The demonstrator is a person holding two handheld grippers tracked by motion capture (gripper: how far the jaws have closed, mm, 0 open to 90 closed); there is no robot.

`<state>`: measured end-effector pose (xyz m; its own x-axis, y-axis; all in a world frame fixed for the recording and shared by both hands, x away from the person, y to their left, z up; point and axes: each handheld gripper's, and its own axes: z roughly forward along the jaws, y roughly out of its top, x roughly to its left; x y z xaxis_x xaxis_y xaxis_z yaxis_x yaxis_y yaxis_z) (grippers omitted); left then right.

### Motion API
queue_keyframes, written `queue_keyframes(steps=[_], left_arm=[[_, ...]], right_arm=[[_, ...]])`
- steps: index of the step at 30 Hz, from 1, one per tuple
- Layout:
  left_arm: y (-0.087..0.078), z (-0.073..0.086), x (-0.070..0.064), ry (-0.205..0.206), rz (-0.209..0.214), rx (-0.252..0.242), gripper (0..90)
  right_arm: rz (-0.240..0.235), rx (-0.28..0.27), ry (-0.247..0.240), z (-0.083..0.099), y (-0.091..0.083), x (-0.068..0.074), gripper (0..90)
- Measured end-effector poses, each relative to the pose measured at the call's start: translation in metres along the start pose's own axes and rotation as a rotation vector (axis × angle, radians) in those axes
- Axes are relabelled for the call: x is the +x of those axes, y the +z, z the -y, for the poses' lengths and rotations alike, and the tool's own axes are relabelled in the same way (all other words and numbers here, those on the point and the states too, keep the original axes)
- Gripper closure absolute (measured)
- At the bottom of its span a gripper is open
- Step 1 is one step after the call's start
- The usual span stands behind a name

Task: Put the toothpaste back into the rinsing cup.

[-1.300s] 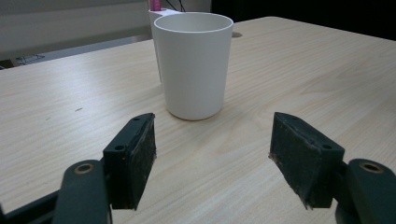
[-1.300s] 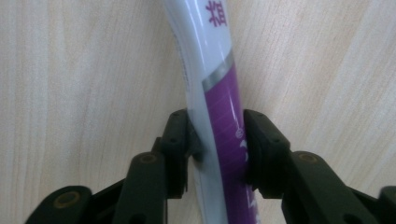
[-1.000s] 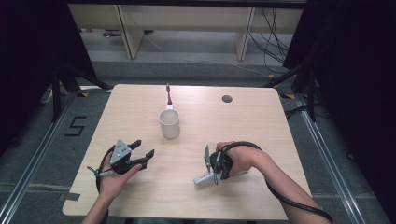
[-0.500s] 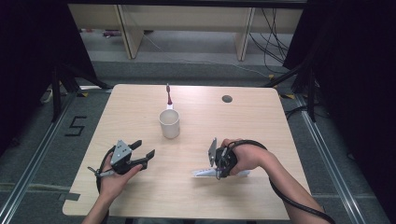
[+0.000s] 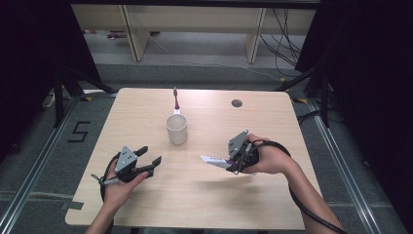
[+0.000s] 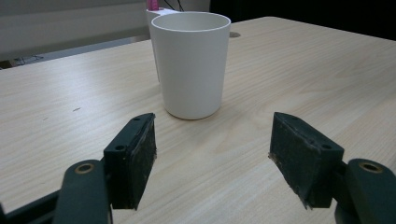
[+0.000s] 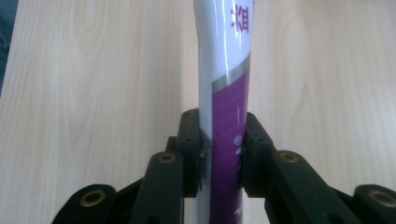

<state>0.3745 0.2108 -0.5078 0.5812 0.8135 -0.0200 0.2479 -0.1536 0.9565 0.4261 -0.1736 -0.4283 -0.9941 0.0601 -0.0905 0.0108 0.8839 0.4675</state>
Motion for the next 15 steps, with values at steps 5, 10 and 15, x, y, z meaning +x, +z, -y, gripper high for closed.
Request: queue_keyframes(steps=[5,10,15], left_arm=[[0.0001,-0.0009,-0.001,-0.001,0.002,-0.002,31.0],[0.0004,-0.0014,-0.0014,0.0,0.004,-0.004,31.0],[0.0,-0.0022,-0.0013,0.001,0.003,-0.007,31.0]], right_arm=[[0.065,-0.124,0.066,0.0043,-0.0081,-0.0025,74.0],[0.152,-0.241,0.136,0.008,-0.0101,-0.0034,74.0],[0.204,-0.319,0.183,0.0103,-0.0094,-0.0038,74.0]])
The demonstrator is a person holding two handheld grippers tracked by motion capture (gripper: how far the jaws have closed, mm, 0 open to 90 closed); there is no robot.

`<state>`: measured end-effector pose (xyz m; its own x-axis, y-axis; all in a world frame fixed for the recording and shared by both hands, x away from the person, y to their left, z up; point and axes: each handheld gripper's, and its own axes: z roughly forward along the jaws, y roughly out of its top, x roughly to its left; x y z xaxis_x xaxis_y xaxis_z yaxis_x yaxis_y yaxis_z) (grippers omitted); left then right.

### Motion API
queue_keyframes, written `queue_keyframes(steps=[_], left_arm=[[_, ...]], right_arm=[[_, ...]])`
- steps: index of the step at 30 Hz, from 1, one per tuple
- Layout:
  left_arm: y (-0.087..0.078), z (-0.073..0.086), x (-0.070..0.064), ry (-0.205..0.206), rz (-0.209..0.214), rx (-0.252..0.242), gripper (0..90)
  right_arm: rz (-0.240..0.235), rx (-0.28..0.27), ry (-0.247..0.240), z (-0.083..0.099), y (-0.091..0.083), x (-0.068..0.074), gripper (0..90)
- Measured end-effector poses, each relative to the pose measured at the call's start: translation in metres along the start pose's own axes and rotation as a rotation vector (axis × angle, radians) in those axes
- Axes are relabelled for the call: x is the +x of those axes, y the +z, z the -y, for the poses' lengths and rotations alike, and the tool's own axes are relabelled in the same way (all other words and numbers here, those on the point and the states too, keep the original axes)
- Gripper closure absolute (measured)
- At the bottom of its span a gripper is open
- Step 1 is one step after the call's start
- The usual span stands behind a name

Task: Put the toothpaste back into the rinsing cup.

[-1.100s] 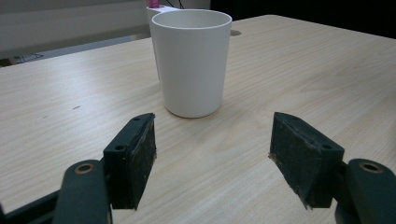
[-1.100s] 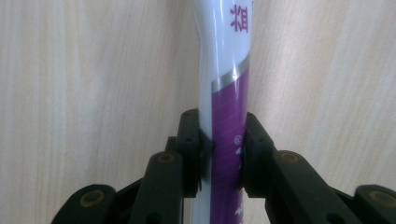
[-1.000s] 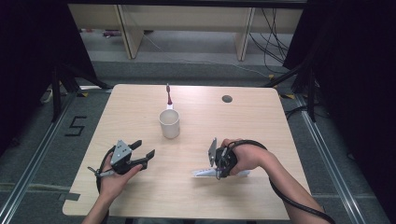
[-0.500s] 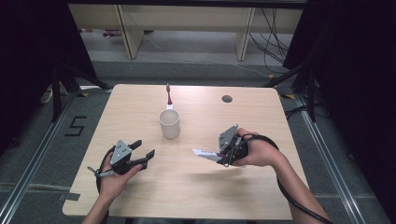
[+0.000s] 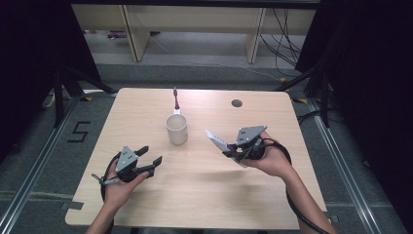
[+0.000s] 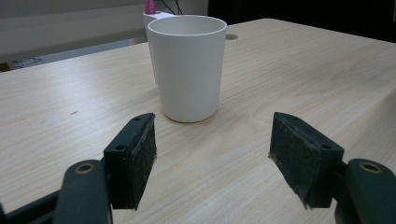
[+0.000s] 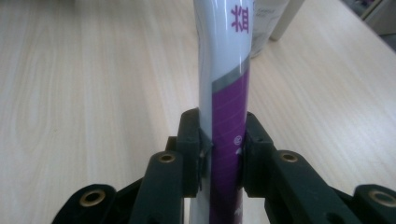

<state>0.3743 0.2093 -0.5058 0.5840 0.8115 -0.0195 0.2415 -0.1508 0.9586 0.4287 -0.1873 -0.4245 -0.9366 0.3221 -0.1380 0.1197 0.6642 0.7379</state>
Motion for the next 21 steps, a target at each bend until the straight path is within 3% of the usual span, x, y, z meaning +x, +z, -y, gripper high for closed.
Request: queue_keyframes(steps=[8,10,11,16,21], left_arm=[[-0.0006,-0.002,-0.0003,-0.004,0.011,-0.018,31.3],[-0.0012,-0.0024,-0.0004,-0.003,0.006,-0.016,31.3],[-0.0009,-0.0023,-0.0002,-0.003,0.009,-0.021,31.3],[-0.002,-0.0029,-0.0003,0.0,0.003,-0.014,31.3],[-0.0022,-0.0035,-0.0009,-0.001,0.004,-0.019,31.3]], right_arm=[[0.048,-0.096,0.037,-0.0008,-0.0005,0.0059,74.0],[0.063,-0.132,0.023,-0.0015,-0.0007,0.006,74.0],[0.063,-0.135,0.045,-0.0013,-0.0011,0.0073,74.0],[0.086,-0.171,0.053,0.0009,-0.0004,0.0076,74.1],[0.086,-0.214,0.091,0.0037,-0.0008,0.0086,74.1]])
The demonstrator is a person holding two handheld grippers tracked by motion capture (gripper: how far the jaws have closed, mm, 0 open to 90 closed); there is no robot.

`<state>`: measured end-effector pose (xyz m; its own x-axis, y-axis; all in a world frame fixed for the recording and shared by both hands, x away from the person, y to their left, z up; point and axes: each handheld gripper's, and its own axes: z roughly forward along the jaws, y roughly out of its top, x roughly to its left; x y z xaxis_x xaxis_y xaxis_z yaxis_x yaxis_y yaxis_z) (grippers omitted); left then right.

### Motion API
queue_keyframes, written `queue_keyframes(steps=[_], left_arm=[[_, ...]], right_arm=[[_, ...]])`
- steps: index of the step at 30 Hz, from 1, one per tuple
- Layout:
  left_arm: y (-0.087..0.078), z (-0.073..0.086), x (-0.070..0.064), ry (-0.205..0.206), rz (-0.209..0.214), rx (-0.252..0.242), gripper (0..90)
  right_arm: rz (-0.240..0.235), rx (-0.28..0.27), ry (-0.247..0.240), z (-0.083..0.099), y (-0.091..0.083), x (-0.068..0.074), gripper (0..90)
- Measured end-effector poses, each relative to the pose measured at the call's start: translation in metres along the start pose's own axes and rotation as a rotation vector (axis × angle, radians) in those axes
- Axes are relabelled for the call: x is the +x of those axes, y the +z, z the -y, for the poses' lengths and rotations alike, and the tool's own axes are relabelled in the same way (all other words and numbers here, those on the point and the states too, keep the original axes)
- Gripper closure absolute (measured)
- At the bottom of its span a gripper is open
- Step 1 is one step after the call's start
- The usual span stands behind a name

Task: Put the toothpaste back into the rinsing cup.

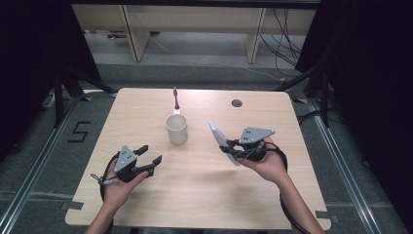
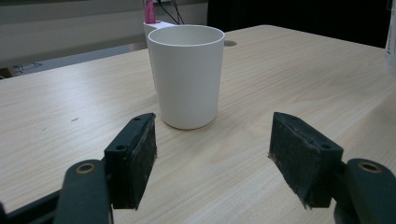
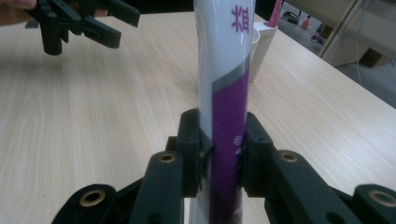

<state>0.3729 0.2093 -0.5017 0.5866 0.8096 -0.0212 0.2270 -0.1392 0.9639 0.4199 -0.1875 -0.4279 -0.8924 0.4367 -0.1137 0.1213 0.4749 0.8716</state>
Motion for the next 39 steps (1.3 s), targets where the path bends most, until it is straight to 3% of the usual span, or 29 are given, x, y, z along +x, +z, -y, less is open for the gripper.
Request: queue_keyframes(steps=[9,14,16,17,19,20,21,25,26,27,29,30,31,32,33,34,37,39], left_arm=[[-0.001,-0.002,0.0,0.004,-0.003,-0.006,31.3],[-0.001,-0.002,0.0,0.005,-0.003,-0.009,31.3],[-0.002,-0.003,-0.001,0.008,0.0,-0.009,31.3],[-0.001,-0.004,-0.001,0.008,0.002,-0.012,31.3],[-0.001,-0.005,-0.002,0.008,0.004,-0.014,31.3],[-0.001,-0.006,-0.003,0.011,0.006,-0.014,31.3],[-0.001,-0.006,-0.003,0.014,0.005,-0.016,31.3],[0.0,-0.013,-0.009,0.021,0.026,-0.034,31.4],[0.0,-0.016,-0.011,0.019,0.031,-0.034,31.4],[0.001,-0.019,-0.013,0.012,0.044,-0.046,31.4],[0.003,-0.027,-0.017,0.013,0.061,-0.059,31.3],[0.004,-0.032,-0.019,0.017,0.075,-0.067,31.3],[0.005,-0.037,-0.022,0.019,0.087,-0.068,31.2],[0.006,-0.042,-0.025,0.022,0.098,-0.075,31.0],[0.008,-0.046,-0.027,0.026,0.114,-0.088,30.9],[0.009,-0.051,-0.029,0.028,0.121,-0.083,30.7],[0.014,-0.064,-0.036,0.027,0.146,-0.094,30.6],[0.018,-0.072,-0.042,0.033,0.164,-0.102,30.4]], right_arm=[[0.045,-0.117,0.07,0.008,-0.003,0.001,74.1],[0.082,-0.23,0.168,0.013,-0.005,0.002,74.1],[0.099,-0.255,0.159,0.013,-0.005,0.001,74.1],[0.087,-0.252,0.189,0.014,-0.005,0.003,74.1],[0.098,-0.269,0.198,0.014,-0.005,0.004,74.2],[0.099,-0.296,0.179,0.014,-0.004,0.002,74.1],[0.096,-0.301,0.225,0.015,-0.004,0.005,74.1],[0.058,-0.309,0.243,0.016,0.0,0.007,74.0],[0.069,-0.32,0.223,0.016,0.001,0.007,74.0],[0.062,-0.306,0.244,0.016,0.002,0.009,74.0],[0.074,-0.326,0.221,0.016,0.005,0.01,74.0],[0.076,-0.31,0.232,0.015,0.006,0.013,74.0],[0.1,-0.322,0.206,0.015,0.008,0.013,74.0],[0.078,-0.316,0.233,0.014,0.009,0.015,74.0],[0.097,-0.317,0.228,0.013,0.01,0.016,74.0],[0.099,-0.31,0.193,0.013,0.011,0.014,74.0],[0.098,-0.32,0.224,0.011,0.015,0.018,74.0],[0.104,-0.313,0.198,0.01,0.017,0.018,74.0]])
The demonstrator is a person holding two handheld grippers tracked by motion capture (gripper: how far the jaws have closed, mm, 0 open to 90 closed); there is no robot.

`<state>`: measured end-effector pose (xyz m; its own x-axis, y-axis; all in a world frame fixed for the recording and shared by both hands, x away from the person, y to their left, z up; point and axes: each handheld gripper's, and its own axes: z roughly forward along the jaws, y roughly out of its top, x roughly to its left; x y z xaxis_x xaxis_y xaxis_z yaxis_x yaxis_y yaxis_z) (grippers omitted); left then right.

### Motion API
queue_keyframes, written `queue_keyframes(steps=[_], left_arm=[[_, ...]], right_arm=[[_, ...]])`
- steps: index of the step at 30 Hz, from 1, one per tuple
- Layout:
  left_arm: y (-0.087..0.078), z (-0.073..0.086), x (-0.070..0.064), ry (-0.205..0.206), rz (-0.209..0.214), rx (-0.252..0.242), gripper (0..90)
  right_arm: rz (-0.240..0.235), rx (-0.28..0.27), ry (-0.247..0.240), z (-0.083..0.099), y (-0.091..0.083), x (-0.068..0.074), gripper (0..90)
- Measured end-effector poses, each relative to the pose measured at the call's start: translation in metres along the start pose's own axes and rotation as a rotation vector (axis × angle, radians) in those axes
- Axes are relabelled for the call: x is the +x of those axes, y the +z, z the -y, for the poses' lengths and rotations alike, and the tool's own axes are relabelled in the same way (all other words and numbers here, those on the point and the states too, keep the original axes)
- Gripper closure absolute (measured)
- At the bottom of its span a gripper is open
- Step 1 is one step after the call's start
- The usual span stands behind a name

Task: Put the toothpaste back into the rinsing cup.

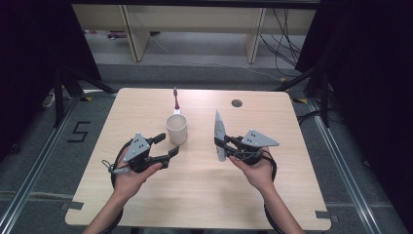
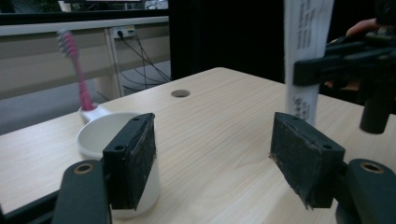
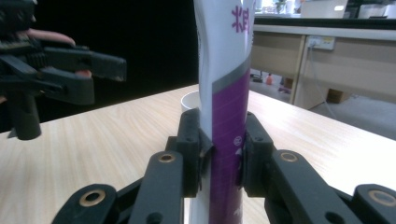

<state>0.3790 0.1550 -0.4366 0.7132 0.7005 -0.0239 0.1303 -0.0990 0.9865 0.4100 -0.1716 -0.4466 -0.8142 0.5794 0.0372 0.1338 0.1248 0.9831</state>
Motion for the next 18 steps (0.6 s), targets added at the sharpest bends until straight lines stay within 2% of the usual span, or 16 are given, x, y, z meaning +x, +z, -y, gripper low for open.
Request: queue_keyframes(steps=[1,2,3,4,5,6,7,9,10,11,12,14,16,17,18], left_arm=[[0.004,-0.004,-0.002,0.0,0.015,-0.014,30.3],[0.006,-0.008,-0.005,0.005,0.02,-0.006,30.2],[0.009,-0.013,-0.007,0.006,0.027,-0.009,30.1],[0.009,-0.017,-0.005,0.061,0.023,0.037,29.9],[0.017,-0.021,-0.014,-0.023,0.04,-0.035,29.8],[0.017,-0.024,-0.014,-0.003,0.043,-0.007,29.8],[0.021,-0.029,-0.018,-0.015,0.052,-0.006,29.8],[0.027,-0.036,-0.021,-0.008,0.067,-0.014,29.7],[0.031,-0.04,-0.024,-0.006,0.077,-0.018,29.7],[0.033,-0.043,-0.025,-0.002,0.081,-0.019,29.7],[0.036,-0.047,-0.028,-0.001,0.089,-0.022,29.7],[0.041,-0.052,-0.03,0.002,0.1,-0.032,29.7],[0.046,-0.056,-0.034,-0.009,0.108,-0.034,29.8],[0.048,-0.058,-0.036,-0.011,0.112,-0.035,29.9],[0.05,-0.059,-0.037,-0.013,0.116,-0.032,30.0]], right_arm=[[0.001,-0.003,0.006,0.0,0.002,0.002,74.0],[0.004,-0.006,0.011,0.0,0.003,0.003,74.0],[0.019,-0.007,-0.021,0.0,0.004,0.003,74.0],[0.003,0.002,-0.003,0.0,0.005,0.005,74.0],[0.016,-0.007,-0.017,-0.001,0.006,0.005,74.0],[0.009,-0.018,-0.025,-0.001,0.008,0.005,74.0],[0.003,0.001,-0.004,-0.001,0.008,0.006,74.0],[0.03,0.001,-0.009,-0.002,0.009,0.009,74.1],[0.024,-0.006,-0.032,-0.003,0.01,0.007,74.0],[0.012,-0.004,-0.01,-0.003,0.012,0.009,74.0],[0.036,-0.011,-0.049,-0.003,0.012,0.008,74.0],[0.022,0.006,-0.023,-0.004,0.014,0.011,74.0],[0.028,-0.01,-0.031,-0.004,0.015,0.011,74.1],[0.04,0.002,-0.017,-0.004,0.015,0.013,74.0],[0.04,0.004,-0.024,-0.005,0.016,0.013,74.0]])
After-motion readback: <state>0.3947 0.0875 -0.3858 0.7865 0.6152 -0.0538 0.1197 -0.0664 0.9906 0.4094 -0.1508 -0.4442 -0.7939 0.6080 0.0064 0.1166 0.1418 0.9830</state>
